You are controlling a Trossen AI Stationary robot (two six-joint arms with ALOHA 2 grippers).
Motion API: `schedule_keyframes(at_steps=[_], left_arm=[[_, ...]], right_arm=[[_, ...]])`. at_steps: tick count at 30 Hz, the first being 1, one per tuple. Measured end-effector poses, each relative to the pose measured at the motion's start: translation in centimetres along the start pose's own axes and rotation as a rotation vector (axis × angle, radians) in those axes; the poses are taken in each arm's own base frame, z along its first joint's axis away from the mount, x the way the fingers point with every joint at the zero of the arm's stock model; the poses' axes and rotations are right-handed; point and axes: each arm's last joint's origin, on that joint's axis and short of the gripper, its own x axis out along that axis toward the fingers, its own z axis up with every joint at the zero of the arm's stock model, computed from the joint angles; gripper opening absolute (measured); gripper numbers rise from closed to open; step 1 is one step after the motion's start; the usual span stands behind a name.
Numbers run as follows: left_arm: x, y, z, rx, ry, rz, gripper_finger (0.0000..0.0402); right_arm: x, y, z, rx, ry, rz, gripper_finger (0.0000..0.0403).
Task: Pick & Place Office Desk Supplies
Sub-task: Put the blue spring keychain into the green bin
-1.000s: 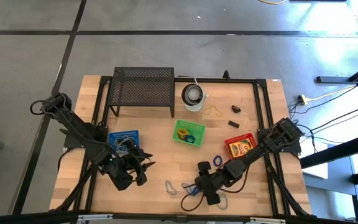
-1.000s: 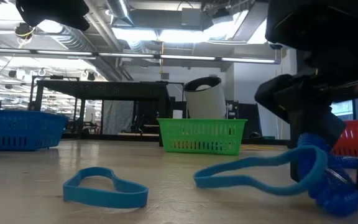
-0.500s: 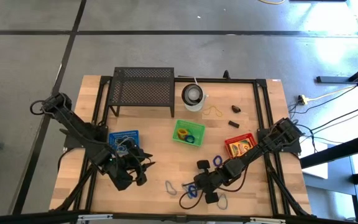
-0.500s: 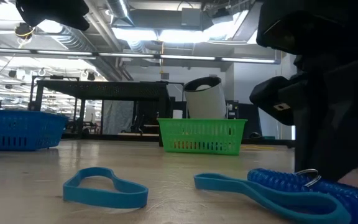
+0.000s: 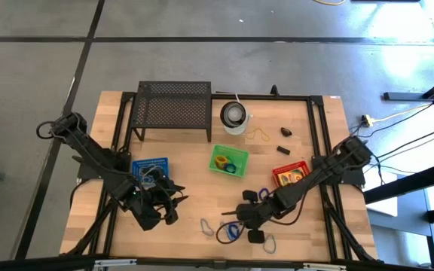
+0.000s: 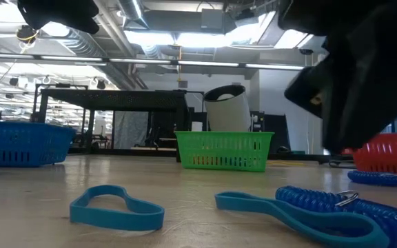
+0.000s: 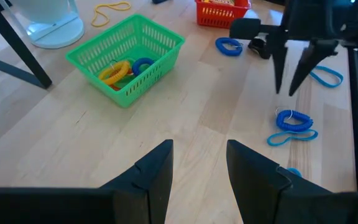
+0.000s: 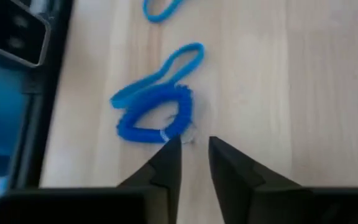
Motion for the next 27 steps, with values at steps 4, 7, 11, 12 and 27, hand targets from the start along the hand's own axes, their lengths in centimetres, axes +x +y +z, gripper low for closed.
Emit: schedule_keyframes(at_steps=[4,7,11,12,27], left_arm=[[0.0,0.0,0.0,0.000,-0.001,0.001,0.0143],[0.0,0.0,0.0,0.000,0.000,0.000,0.0144],[0.0,0.0,0.0,-0.001,0.002,-0.003,0.0144],[0.0,0.0,0.0,-0.001,0.002,-0.003,0.0144],[0.0,0.0,0.0,0.003,0.003,-0.001,0.0144]], right_arm=[[1.3,0.1,0.1,0.001,-0.046,0.008,0.0115],[2.5,0.1,-0.1,-0.016,-0.064,0.010,0.0134],[4.0,-0.1,-0.7,-0.027,-0.053,-0.027,0.0150],[4.4,-0.2,-0.8,-0.029,-0.054,-0.034,0.0152],[5.2,-0.5,-1.1,-0.083,-0.071,-0.090,0.0044]])
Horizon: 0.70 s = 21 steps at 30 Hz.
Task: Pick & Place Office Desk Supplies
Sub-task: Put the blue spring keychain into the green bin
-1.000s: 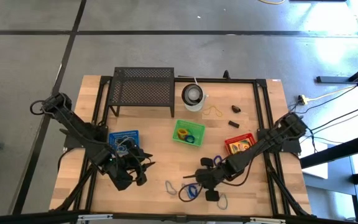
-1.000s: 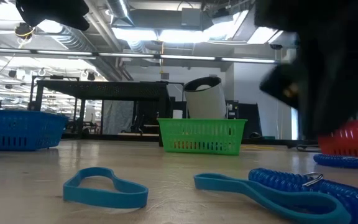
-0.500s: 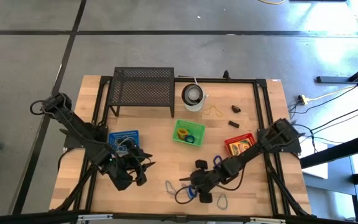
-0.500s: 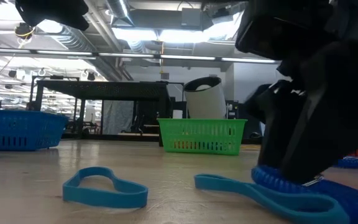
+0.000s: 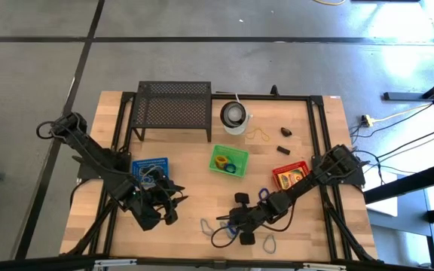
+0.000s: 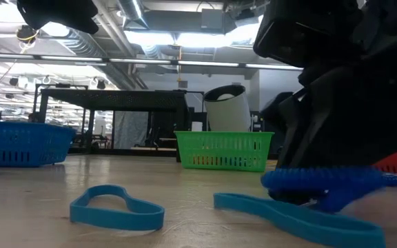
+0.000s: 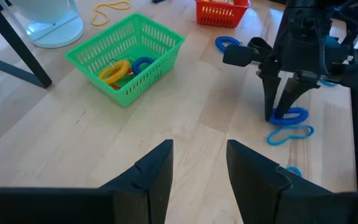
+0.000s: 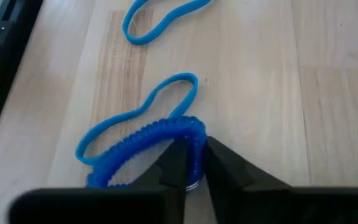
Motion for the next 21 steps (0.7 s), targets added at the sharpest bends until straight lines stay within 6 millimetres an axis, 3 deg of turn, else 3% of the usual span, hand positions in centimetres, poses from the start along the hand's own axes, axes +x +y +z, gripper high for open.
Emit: schedule_keyframes(at_steps=[3,10,21], left_arm=[[0.0,0.0,0.0,0.000,0.000,0.000,0.0144],[0.0,0.0,0.0,0.001,0.000,0.001,0.0144],[0.0,0.2,0.0,0.009,-0.030,0.031,0.0143]], right_arm=[[0.0,0.0,0.0,-0.004,-0.001,0.000,0.0013],[-1.5,0.0,0.4,-0.028,-0.017,-0.033,0.0023],[-9.8,-0.5,5.8,0.040,-0.505,-0.425,0.0024]])
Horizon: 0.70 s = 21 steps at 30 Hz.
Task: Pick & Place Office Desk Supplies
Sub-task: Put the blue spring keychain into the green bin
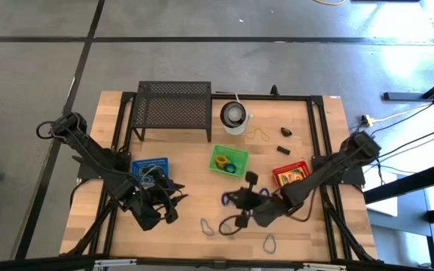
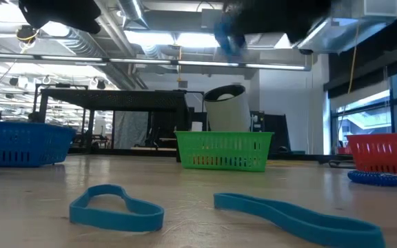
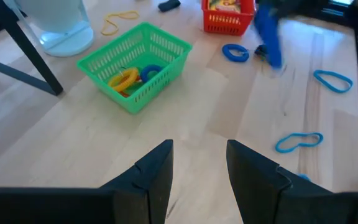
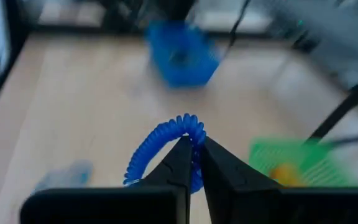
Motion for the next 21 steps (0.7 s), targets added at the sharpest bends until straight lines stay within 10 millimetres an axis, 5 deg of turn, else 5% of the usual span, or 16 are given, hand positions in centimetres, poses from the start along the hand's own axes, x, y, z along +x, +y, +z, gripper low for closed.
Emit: schedule_keyframes(at_steps=[6,11,16,21], left_arm=[[0.0,0.0,0.0,0.009,-0.015,0.012,0.0143],[0.0,0.1,0.1,0.030,-0.023,0.019,0.0143],[0.0,0.1,0.1,0.035,-0.032,0.026,0.0143],[0.0,0.1,0.1,0.034,-0.032,0.026,0.0143]], right_arm=[[-2.0,-1.1,4.3,-0.002,-0.230,-0.066,0.0024],[-3.1,-1.1,6.7,-0.039,-0.381,0.065,0.0024],[-3.4,-1.1,7.2,-0.069,-0.430,0.088,0.0025],[-2.4,-2.1,6.6,-0.039,-0.339,-0.073,0.0025]])
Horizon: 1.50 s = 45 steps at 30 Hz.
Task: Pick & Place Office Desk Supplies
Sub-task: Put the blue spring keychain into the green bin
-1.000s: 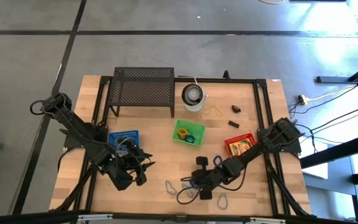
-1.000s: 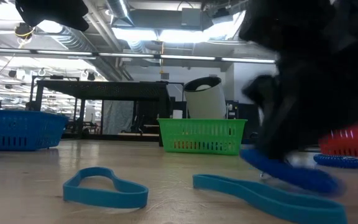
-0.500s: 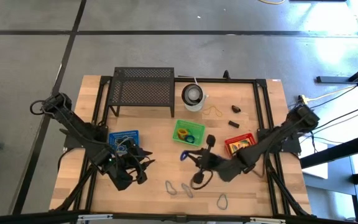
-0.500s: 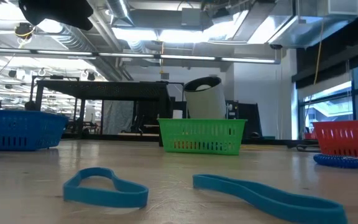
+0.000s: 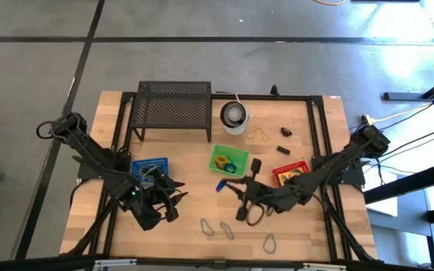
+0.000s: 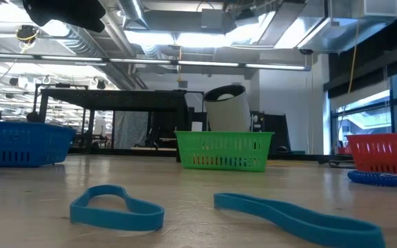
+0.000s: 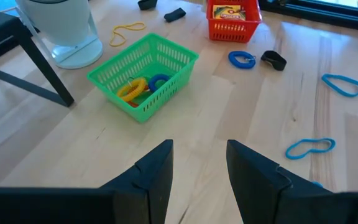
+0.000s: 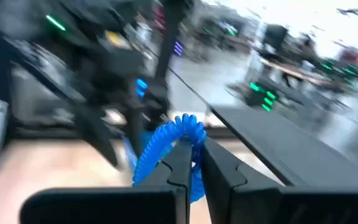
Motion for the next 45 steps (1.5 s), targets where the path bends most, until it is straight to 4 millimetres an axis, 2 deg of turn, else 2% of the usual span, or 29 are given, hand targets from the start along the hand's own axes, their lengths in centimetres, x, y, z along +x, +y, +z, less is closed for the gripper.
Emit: schedule_keyframes(at_steps=[3,9,12,17,22,30,33,42,45], left_arm=[[0.0,0.0,0.0,0.000,0.000,0.000,0.0143],[0.0,0.0,0.0,-0.001,-0.010,0.007,0.0143],[0.0,0.0,0.1,-0.001,-0.024,0.018,0.0143],[0.0,0.0,0.1,0.009,-0.024,0.018,0.0143],[0.0,0.1,0.1,0.019,-0.024,0.018,0.0143],[0.0,0.1,0.1,0.019,-0.024,0.018,0.0143],[0.0,0.1,0.1,0.019,-0.024,0.018,0.0143],[0.0,0.1,0.1,0.018,-0.023,0.018,0.0143],[0.0,0.1,0.1,0.024,-0.023,0.018,0.0143]], right_arm=[[1.0,-1.0,-1.4,0.002,0.102,-0.064,0.0025],[4.0,-4.5,-5.6,0.081,0.333,-0.256,0.0025],[5.4,-5.8,-7.3,0.142,0.408,-0.298,0.0025],[7.1,-5.9,-10.3,0.130,0.506,-0.289,0.0025],[7.8,-5.5,-12.7,0.068,0.537,-0.351,0.0025],[7.9,-5.2,-13.1,0.089,0.568,-0.303,0.0026],[8.0,-5.3,-13.2,0.136,0.588,-0.273,0.0039],[8.2,-5.4,-13.4,0.173,0.627,-0.208,0.0139],[8.0,-5.6,-12.7,0.175,0.615,-0.201,0.0169]])
